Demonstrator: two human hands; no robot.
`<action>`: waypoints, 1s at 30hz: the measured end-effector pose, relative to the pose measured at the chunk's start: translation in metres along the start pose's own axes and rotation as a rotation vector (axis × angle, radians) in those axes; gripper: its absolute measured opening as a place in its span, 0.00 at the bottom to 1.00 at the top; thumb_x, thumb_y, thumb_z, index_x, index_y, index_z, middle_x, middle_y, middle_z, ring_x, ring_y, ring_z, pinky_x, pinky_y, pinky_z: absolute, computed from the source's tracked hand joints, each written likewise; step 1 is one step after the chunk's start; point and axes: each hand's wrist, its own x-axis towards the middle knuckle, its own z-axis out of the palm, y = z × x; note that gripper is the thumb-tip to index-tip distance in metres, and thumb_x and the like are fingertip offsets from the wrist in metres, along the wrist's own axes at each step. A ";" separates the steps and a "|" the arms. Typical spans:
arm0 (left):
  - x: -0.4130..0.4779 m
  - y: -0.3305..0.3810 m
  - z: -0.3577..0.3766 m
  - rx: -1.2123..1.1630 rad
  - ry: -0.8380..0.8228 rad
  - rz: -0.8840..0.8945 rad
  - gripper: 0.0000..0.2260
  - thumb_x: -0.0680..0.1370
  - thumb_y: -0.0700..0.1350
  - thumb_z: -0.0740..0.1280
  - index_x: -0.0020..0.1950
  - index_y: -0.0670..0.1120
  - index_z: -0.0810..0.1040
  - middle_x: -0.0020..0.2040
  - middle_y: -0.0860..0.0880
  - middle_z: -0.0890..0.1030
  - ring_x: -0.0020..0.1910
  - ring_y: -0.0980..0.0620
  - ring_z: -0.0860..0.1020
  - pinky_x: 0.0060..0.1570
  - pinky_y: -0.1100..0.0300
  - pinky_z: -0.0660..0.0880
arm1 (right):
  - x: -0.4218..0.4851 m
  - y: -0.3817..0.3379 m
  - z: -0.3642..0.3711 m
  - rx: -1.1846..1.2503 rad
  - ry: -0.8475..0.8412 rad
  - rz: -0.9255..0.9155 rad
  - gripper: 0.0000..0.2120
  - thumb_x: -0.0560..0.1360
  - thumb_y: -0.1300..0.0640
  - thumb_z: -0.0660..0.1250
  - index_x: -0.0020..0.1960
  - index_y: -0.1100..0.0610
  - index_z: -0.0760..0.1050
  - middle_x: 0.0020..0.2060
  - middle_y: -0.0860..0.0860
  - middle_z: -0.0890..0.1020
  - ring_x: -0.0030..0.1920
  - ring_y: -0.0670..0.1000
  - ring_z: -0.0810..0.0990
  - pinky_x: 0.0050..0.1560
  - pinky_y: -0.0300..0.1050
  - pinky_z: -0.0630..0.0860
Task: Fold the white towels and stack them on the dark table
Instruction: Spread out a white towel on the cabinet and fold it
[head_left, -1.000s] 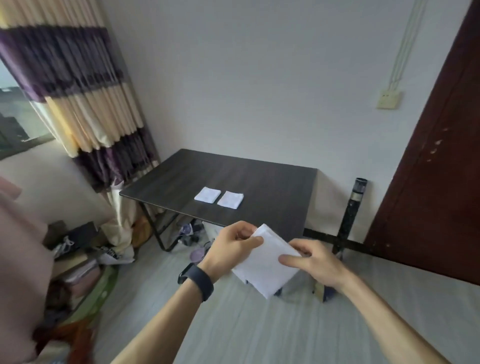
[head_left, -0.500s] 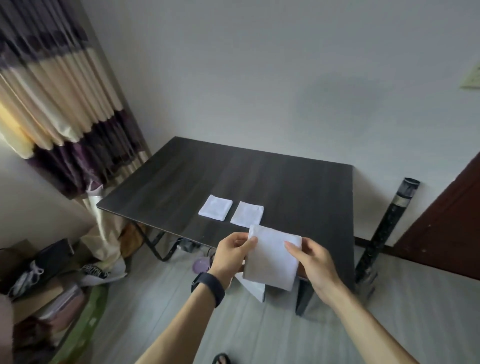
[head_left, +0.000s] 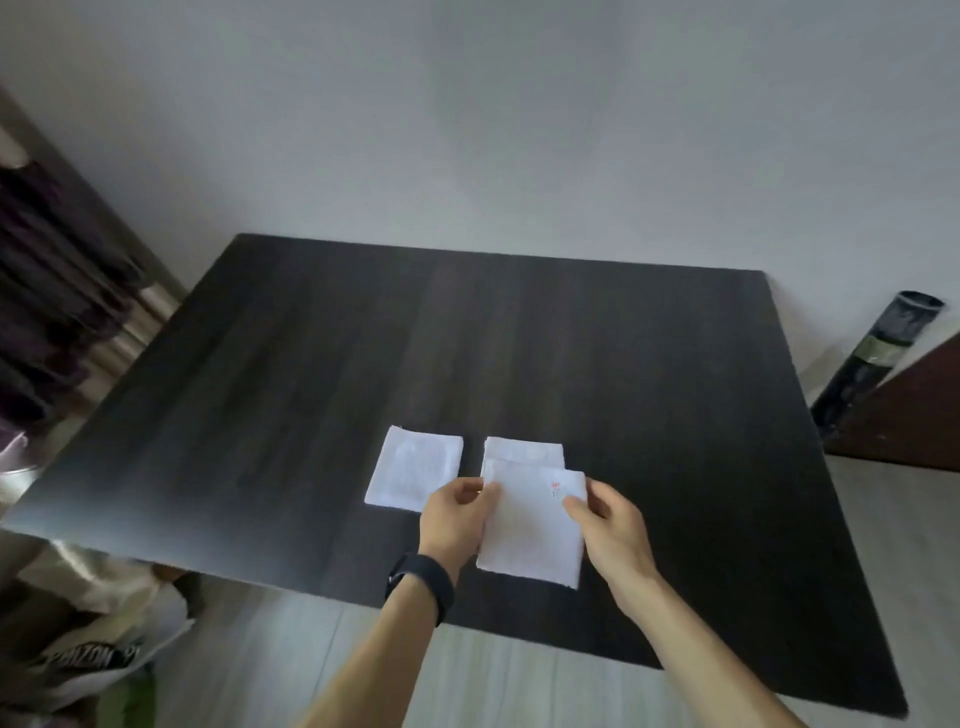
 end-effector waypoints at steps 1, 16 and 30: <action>0.020 -0.001 0.004 0.014 0.001 0.002 0.13 0.73 0.57 0.70 0.53 0.51 0.81 0.48 0.53 0.84 0.47 0.51 0.82 0.48 0.48 0.82 | 0.017 0.004 0.006 -0.022 0.029 0.000 0.11 0.78 0.55 0.68 0.60 0.51 0.78 0.51 0.46 0.83 0.50 0.45 0.81 0.42 0.40 0.77; 0.113 -0.021 0.030 0.214 0.120 0.085 0.05 0.77 0.55 0.66 0.49 0.56 0.77 0.46 0.57 0.81 0.43 0.62 0.76 0.43 0.61 0.75 | 0.098 0.038 0.041 -0.166 0.205 -0.065 0.11 0.77 0.53 0.67 0.59 0.49 0.78 0.49 0.42 0.81 0.52 0.46 0.80 0.44 0.36 0.71; 0.112 -0.063 0.017 1.238 0.034 0.769 0.30 0.82 0.59 0.47 0.81 0.50 0.46 0.80 0.55 0.42 0.79 0.51 0.45 0.74 0.42 0.40 | 0.080 0.077 0.046 -1.084 0.141 -0.516 0.28 0.82 0.45 0.45 0.78 0.56 0.60 0.79 0.51 0.58 0.77 0.55 0.61 0.69 0.58 0.68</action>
